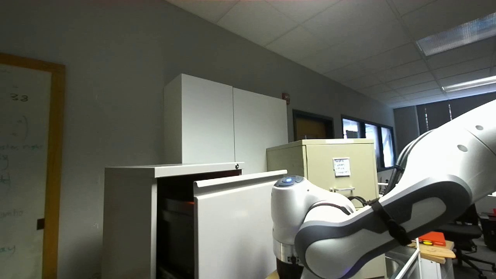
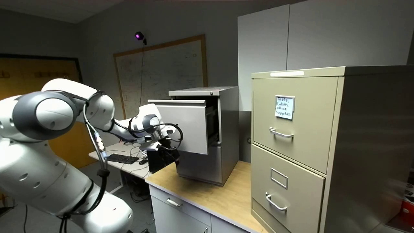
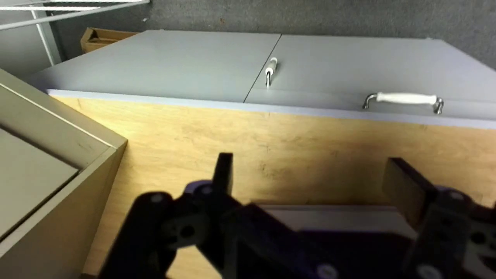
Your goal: Close the open drawer
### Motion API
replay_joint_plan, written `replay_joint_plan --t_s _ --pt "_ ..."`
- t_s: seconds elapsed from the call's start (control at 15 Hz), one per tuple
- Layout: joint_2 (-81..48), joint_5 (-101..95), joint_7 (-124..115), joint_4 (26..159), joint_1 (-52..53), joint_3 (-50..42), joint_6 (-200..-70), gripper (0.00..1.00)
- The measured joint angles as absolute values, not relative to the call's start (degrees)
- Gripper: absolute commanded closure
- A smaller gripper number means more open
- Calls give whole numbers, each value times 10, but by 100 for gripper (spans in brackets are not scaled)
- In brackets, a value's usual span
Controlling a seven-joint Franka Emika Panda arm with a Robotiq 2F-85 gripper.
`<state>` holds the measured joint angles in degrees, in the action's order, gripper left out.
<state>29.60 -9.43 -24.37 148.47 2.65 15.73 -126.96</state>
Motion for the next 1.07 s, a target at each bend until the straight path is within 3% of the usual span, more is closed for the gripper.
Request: replay_joint_plan --t_s 0.13,0.27,0.33,0.87,1.07 --pt "316 -109 -287 1479 21 165 -1282 4" --pt "346 -119 -324 1474 15 176 -1287 29" --pt "363 -123 -340 1473 12 183 -1289 29" --pt "515 -146 -431 1474 -19 227 -1333 89" --pt "557 -157 -452 1481 -46 244 -1384 99"
